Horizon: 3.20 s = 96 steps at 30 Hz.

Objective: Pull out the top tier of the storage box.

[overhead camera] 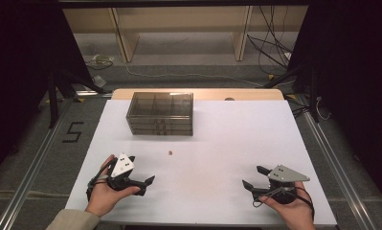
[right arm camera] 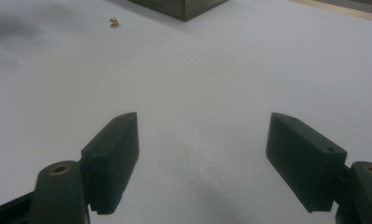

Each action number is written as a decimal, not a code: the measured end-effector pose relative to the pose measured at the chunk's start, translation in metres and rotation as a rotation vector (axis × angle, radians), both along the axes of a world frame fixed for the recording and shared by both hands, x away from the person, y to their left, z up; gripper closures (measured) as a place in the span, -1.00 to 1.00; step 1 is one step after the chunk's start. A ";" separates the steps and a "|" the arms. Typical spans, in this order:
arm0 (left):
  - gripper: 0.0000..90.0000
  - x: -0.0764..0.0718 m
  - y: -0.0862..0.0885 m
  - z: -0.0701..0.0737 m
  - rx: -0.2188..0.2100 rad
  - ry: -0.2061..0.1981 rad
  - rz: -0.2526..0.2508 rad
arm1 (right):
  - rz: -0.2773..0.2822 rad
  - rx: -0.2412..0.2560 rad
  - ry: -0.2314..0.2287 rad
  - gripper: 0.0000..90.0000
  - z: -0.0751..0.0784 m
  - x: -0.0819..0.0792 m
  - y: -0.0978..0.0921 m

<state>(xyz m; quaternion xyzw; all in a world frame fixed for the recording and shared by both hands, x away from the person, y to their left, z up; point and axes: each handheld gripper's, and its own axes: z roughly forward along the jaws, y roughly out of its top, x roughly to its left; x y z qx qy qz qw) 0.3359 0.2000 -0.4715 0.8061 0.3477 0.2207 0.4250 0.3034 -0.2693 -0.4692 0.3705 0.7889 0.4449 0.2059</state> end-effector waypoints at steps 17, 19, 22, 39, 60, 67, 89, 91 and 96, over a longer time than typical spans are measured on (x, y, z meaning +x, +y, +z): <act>-0.69 0.010 -0.006 0.011 0.091 -0.101 -0.009 | -0.007 -0.005 -0.002 -0.42 0.001 0.000 0.003; -0.66 0.013 -0.007 0.012 0.095 -0.112 -0.010 | -0.005 0.000 -0.001 -0.42 0.000 0.000 0.004; -0.59 0.021 -0.011 0.015 0.134 -0.158 -0.007 | -0.006 -0.002 0.001 -0.42 0.000 0.000 0.004; -0.05 0.079 -0.045 0.010 0.453 -0.436 0.039 | -0.013 0.007 0.002 -0.42 0.000 0.000 0.002; 0.18 0.102 -0.058 0.001 0.630 -0.561 0.061 | -0.007 0.007 0.008 -0.42 -0.001 0.001 0.002; 0.26 0.103 -0.062 -0.001 0.681 -0.584 0.060 | -0.007 0.007 0.009 -0.42 -0.001 0.001 0.002; 0.46 0.107 -0.066 -0.008 0.719 -0.626 0.079 | -0.006 0.010 0.010 -0.42 -0.001 0.001 0.002; 0.48 0.107 -0.067 -0.008 0.725 -0.628 0.079 | -0.006 0.009 0.011 -0.42 -0.001 0.001 0.002; 0.51 0.108 -0.067 -0.008 0.735 -0.630 0.082 | -0.009 0.013 0.009 -0.42 -0.001 0.001 0.002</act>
